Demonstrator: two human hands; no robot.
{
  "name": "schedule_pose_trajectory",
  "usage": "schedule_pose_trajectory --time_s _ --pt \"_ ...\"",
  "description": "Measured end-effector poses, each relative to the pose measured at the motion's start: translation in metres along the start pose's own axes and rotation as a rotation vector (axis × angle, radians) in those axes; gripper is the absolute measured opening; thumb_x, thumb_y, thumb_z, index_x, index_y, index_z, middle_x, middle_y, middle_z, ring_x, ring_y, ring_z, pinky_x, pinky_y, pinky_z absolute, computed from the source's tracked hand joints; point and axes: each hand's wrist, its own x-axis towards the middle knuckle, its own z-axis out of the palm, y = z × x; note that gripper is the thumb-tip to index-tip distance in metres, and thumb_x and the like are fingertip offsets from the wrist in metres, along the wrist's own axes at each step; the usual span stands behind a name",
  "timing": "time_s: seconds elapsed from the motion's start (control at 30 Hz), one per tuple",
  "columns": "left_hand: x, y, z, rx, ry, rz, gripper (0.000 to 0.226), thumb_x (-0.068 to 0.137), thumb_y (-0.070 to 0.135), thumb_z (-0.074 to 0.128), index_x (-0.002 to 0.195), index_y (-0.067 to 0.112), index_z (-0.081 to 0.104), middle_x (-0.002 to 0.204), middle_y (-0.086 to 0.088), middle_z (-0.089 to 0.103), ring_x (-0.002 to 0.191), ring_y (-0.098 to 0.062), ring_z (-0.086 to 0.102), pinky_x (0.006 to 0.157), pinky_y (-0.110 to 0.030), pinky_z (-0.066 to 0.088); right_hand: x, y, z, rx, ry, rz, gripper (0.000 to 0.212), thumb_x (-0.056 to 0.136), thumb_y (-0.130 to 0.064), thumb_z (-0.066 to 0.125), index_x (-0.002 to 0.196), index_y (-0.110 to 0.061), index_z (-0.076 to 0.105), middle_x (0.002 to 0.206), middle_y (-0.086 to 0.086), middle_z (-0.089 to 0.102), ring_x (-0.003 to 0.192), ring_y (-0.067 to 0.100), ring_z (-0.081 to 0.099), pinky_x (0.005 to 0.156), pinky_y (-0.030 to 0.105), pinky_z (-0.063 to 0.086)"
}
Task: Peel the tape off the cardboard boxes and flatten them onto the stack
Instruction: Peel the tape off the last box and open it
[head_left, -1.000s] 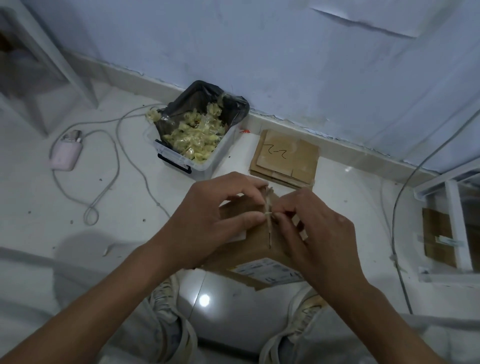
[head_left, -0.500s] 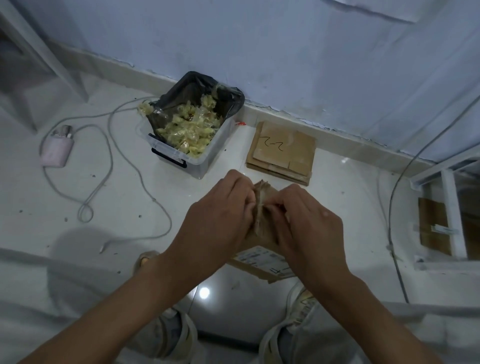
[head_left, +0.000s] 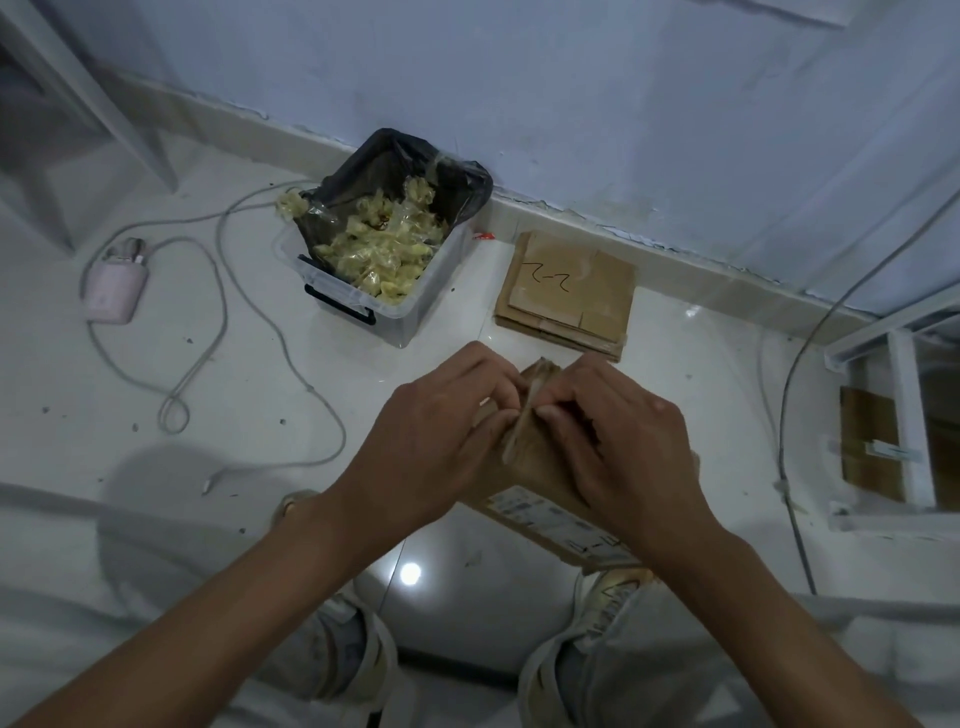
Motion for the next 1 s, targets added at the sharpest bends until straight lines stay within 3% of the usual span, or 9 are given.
schedule_pose_trajectory --time_s 0.13,0.3,0.47,0.63,0.7,0.8,0.9,1.0 --pt "0.001 -0.001 0.001 0.023 -0.008 0.006 0.011 0.101 0.022 0.054 0.097 0.015 0.060 0.105 0.007 0.057 0.082 -0.016 0.062 0.060 -0.037 0.055 0.002 0.002 -0.002 0.021 -0.008 -0.032 0.028 0.109 -0.036 0.044 0.101 -0.022 0.067 0.093 -0.003 0.066 0.076 0.012 0.061 0.063 0.032 0.054" --pt "0.000 -0.002 -0.001 -0.116 0.044 -0.061 0.006 0.097 0.013 0.069 0.101 0.011 0.074 0.100 0.006 0.069 0.091 -0.011 0.068 0.066 -0.029 0.059 0.004 0.002 -0.008 -0.002 -0.042 -0.001 0.058 0.110 -0.056 0.026 0.102 -0.020 0.070 0.094 -0.002 0.068 0.076 0.009 0.060 0.067 0.024 0.048" --pt "-0.003 0.002 -0.002 -0.071 0.059 -0.036 0.005 0.092 0.013 0.074 0.095 0.012 0.077 0.096 0.008 0.070 0.089 -0.004 0.067 0.063 -0.014 0.053 0.002 -0.002 -0.003 0.008 -0.035 -0.023 0.031 0.107 -0.035 0.045 0.100 -0.017 0.070 0.092 -0.001 0.066 0.075 0.014 0.062 0.061 0.036 0.056" --pt "-0.007 0.001 0.002 0.032 0.010 0.015 0.006 0.095 0.020 0.066 0.093 0.017 0.071 0.101 0.016 0.062 0.084 -0.008 0.064 0.063 -0.031 0.056 -0.001 0.002 -0.004 0.052 -0.093 -0.063 0.032 0.107 -0.033 0.047 0.098 -0.013 0.071 0.094 0.001 0.067 0.076 0.017 0.063 0.062 0.035 0.055" --pt "-0.007 0.001 0.003 0.049 -0.028 0.025 0.008 0.097 0.019 0.060 0.094 0.015 0.066 0.105 0.011 0.059 0.082 -0.012 0.062 0.063 -0.035 0.057 -0.001 0.001 -0.002 0.051 -0.120 -0.066 0.033 0.105 -0.033 0.048 0.100 -0.011 0.072 0.094 0.003 0.068 0.076 0.017 0.063 0.064 0.033 0.055" --pt "0.000 0.001 -0.004 0.084 -0.097 0.121 0.009 0.099 0.012 0.053 0.094 0.007 0.058 0.116 -0.007 0.055 0.092 -0.021 0.060 0.076 -0.034 0.053 0.005 0.001 -0.007 0.051 -0.140 -0.101 0.029 0.106 -0.029 0.048 0.099 -0.013 0.070 0.094 0.001 0.066 0.076 0.014 0.060 0.063 0.028 0.050" --pt "0.008 0.001 -0.009 0.173 -0.217 0.093 0.024 0.102 0.025 0.039 0.105 0.008 0.055 0.133 -0.012 0.050 0.100 -0.024 0.062 0.082 -0.029 0.052 0.012 0.004 -0.015 -0.055 -0.162 -0.148 0.032 0.107 -0.034 0.044 0.100 -0.015 0.070 0.099 0.001 0.066 0.080 0.016 0.061 0.060 0.033 0.053" --pt "0.003 -0.005 -0.007 0.243 -0.293 0.045 0.029 0.103 0.031 0.033 0.102 0.010 0.053 0.099 -0.008 0.056 0.071 -0.026 0.060 0.063 -0.041 0.055 0.009 0.006 -0.015 -0.100 -0.228 -0.171 0.021 0.107 -0.026 0.048 0.099 -0.018 0.066 0.099 -0.001 0.064 0.080 0.018 0.060 0.063 0.039 0.054"
